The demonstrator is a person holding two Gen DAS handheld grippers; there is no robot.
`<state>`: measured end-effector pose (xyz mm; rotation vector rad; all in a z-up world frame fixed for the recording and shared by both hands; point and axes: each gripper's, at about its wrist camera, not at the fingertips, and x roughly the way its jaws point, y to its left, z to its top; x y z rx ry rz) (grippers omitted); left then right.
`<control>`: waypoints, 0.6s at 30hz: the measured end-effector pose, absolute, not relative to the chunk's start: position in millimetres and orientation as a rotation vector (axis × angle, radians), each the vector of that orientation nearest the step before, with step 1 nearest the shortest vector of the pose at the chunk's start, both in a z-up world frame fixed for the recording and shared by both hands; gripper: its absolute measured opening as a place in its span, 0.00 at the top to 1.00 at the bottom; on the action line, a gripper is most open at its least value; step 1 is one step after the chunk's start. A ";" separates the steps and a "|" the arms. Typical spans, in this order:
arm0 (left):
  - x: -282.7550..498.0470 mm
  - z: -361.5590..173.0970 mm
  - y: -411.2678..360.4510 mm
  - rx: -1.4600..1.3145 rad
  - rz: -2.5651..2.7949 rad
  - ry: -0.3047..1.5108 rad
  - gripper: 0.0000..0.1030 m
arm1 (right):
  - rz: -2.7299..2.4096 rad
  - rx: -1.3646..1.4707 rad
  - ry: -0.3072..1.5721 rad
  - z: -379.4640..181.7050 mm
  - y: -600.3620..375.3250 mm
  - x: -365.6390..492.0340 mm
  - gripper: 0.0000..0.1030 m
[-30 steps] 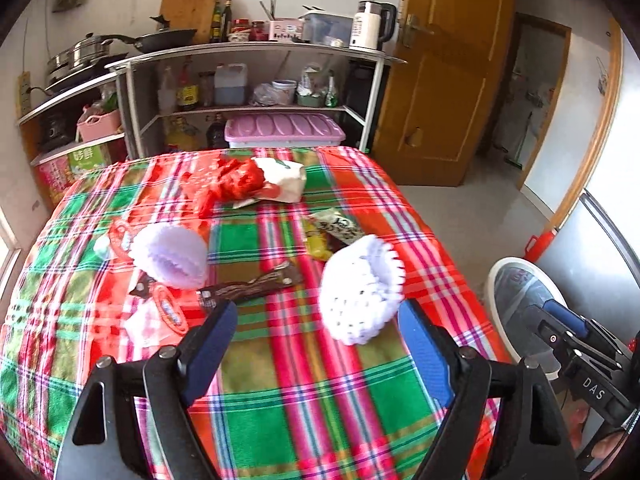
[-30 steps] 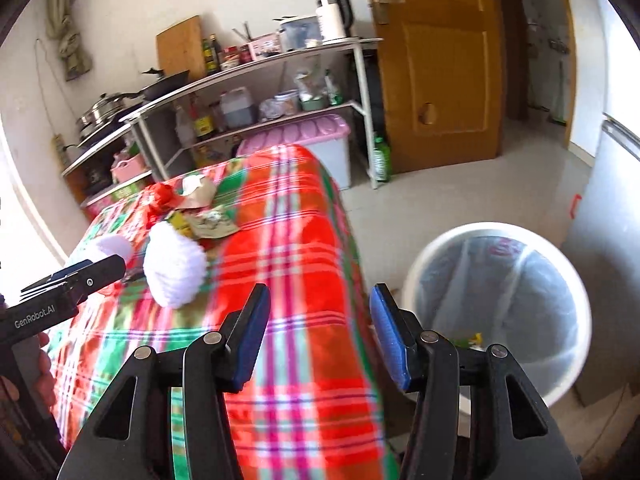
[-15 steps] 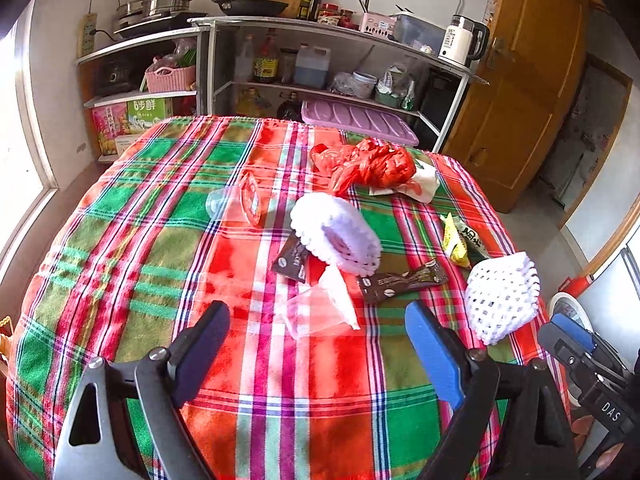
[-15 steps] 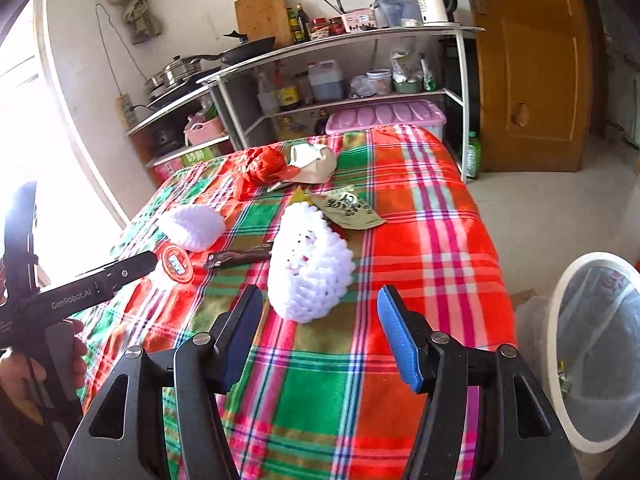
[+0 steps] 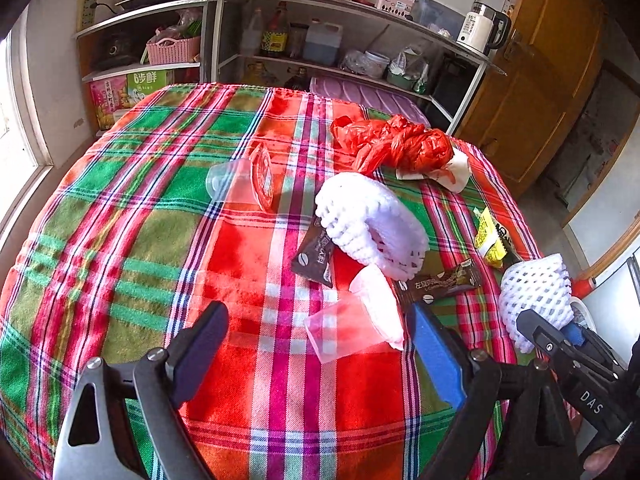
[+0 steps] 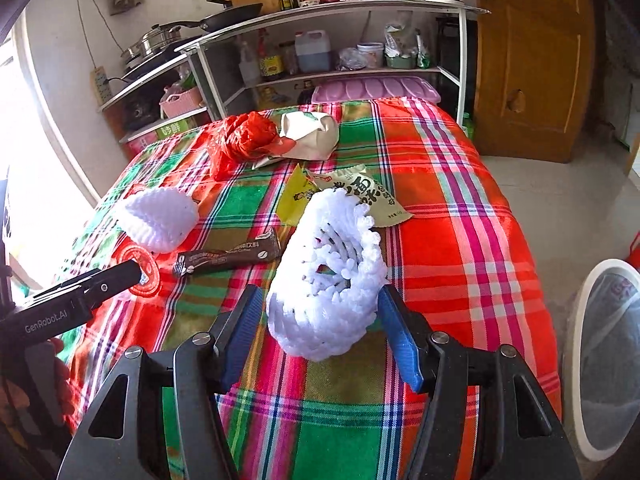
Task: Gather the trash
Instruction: 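Grasp the white foam net with the right gripper while the left gripper approaches the clear plastic cup, then lift the foam net with the right gripper while the left gripper grasps the clear cup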
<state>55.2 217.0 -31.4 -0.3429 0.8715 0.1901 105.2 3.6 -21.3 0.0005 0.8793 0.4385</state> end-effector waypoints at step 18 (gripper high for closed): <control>57.3 -33.2 218.8 -0.333 0.178 0.859 0.53 | 0.407 0.026 0.871 -21.2 -2.4 103.8 0.75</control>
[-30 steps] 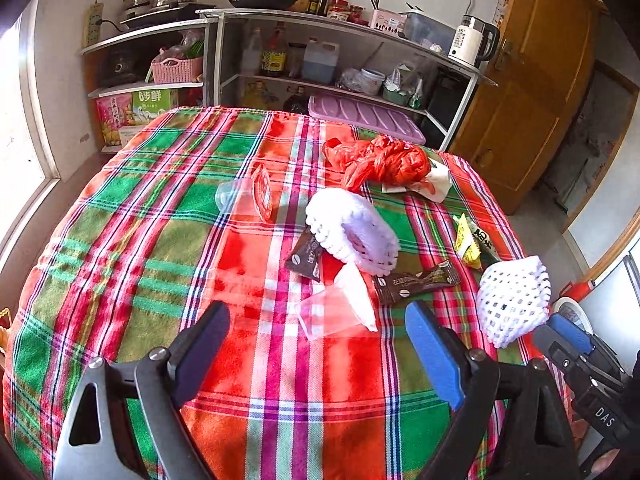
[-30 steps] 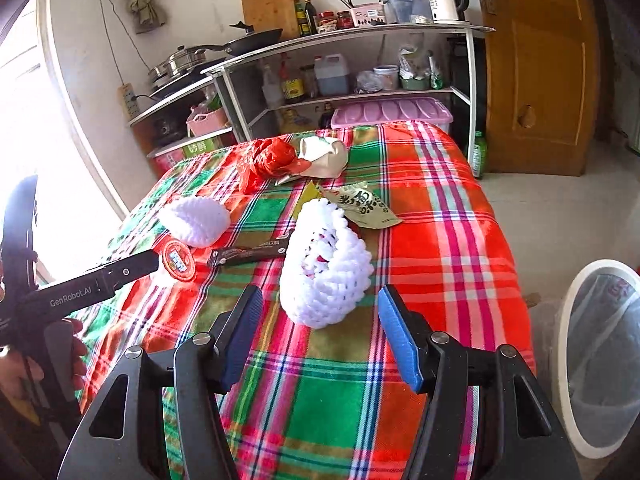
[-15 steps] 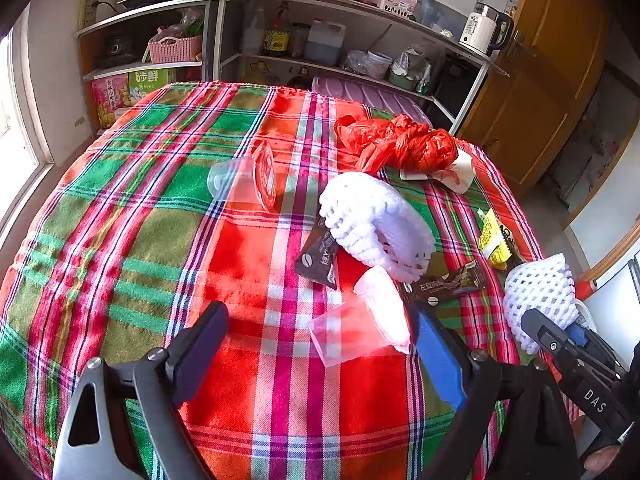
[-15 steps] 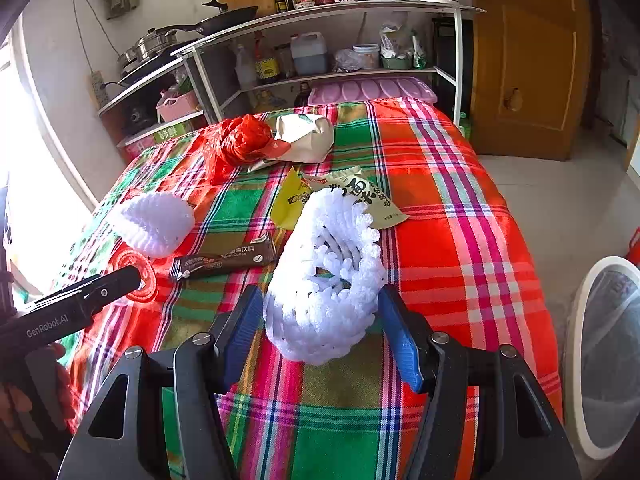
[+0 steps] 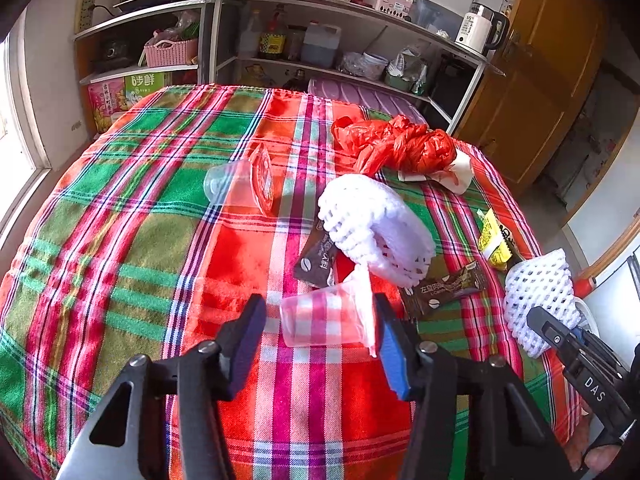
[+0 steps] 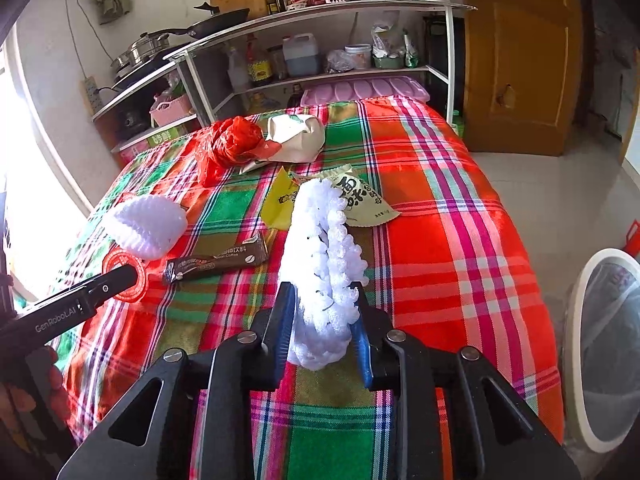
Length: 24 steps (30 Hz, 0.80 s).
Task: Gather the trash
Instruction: 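Lift the foam net with the right gripper while the left gripper grasps the clear cup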
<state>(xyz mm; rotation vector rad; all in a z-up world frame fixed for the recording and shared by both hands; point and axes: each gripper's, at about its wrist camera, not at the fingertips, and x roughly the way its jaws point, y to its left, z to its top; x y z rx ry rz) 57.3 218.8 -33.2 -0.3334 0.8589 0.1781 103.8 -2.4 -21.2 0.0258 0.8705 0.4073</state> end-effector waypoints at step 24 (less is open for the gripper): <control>33.1 -4.6 189.3 -0.264 0.125 0.798 0.59 | 0.406 0.041 0.797 -0.9 -26.7 74.9 0.83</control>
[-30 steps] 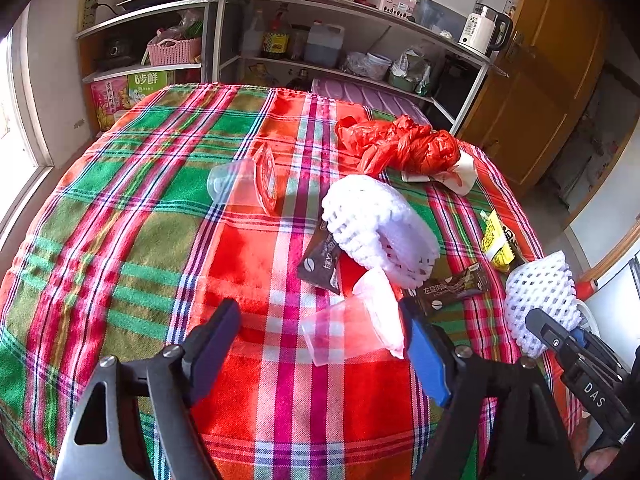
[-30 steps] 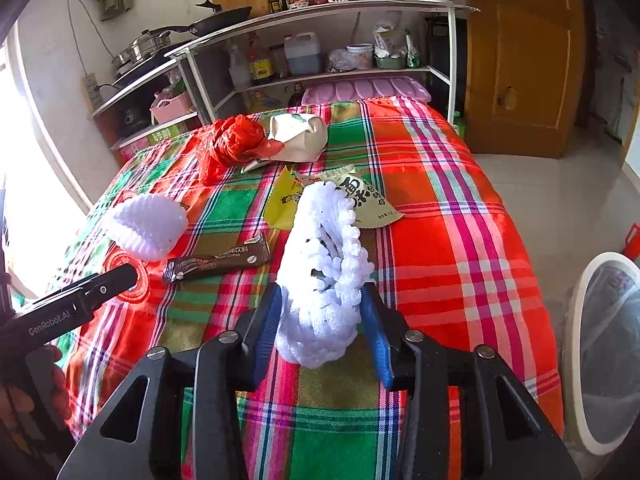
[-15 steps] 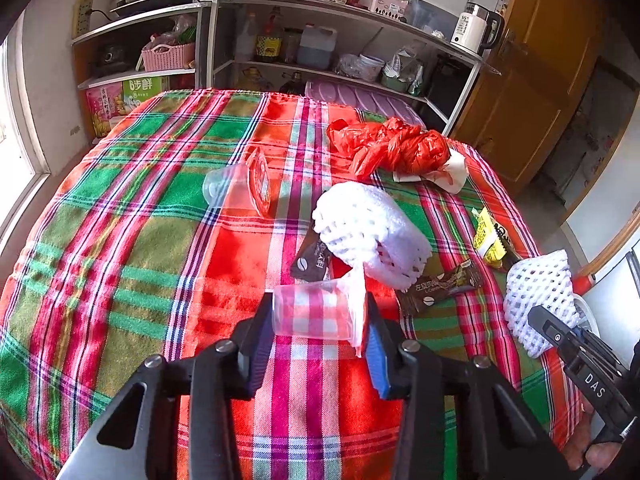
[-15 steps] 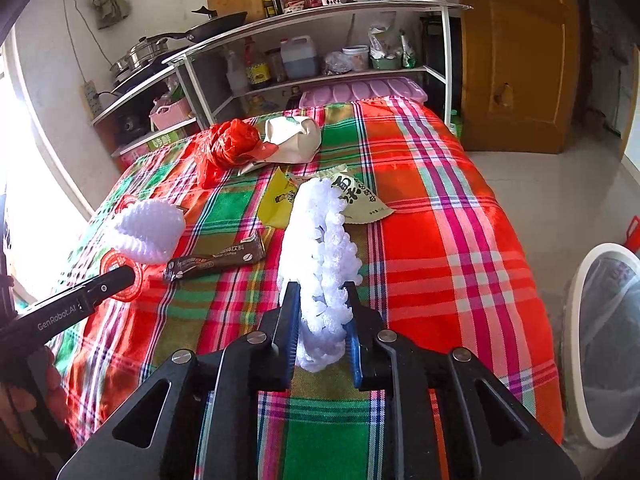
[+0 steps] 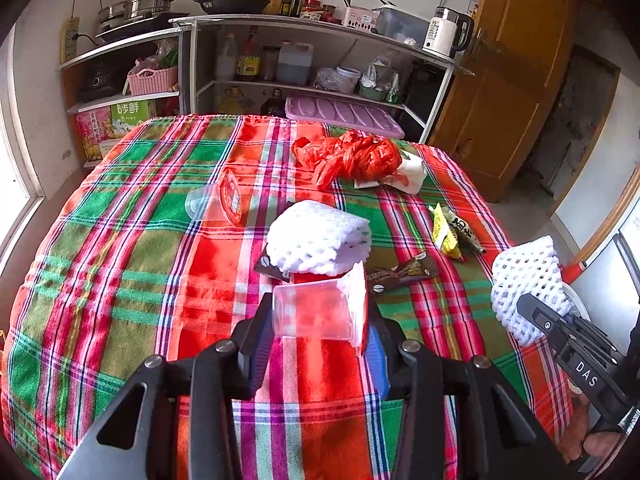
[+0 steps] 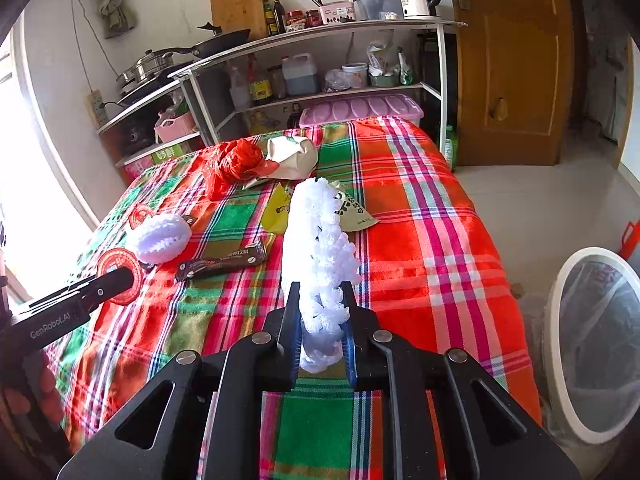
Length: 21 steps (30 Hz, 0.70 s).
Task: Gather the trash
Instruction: 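Lift the foam net with the right gripper while the left gripper grasps the clear cup, then carry the foam net in the right gripper while the left gripper carries the cup to the bin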
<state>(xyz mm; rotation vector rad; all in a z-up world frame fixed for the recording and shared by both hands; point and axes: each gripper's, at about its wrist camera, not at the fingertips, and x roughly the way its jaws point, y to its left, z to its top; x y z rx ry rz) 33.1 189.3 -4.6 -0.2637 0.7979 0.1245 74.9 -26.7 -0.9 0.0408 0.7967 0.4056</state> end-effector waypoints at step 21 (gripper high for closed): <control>28.0 27.8 91.2 -0.104 -0.035 0.743 0.59 | 0.328 0.080 0.712 24.1 -99.4 34.1 0.83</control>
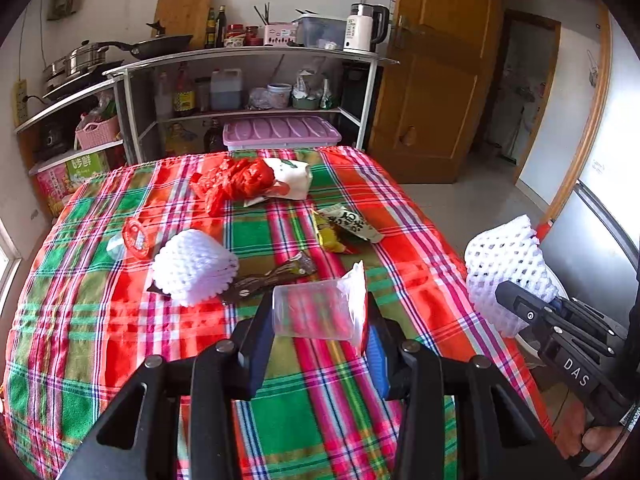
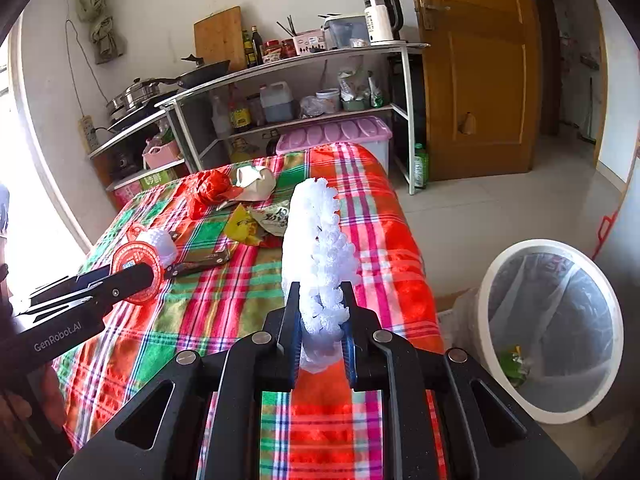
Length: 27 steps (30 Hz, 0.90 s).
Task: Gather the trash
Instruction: 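Carry the foam net in the right gripper while the left gripper carries the cup to the bin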
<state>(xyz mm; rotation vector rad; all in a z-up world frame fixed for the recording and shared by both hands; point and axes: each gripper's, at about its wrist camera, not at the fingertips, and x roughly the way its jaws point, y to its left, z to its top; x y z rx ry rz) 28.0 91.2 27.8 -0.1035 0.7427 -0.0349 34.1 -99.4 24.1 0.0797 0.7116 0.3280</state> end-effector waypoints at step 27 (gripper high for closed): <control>66.2 31.4 -97.5 0.094 -0.340 0.731 0.58 | -0.031 0.146 0.679 24.0 -256.3 10.8 0.83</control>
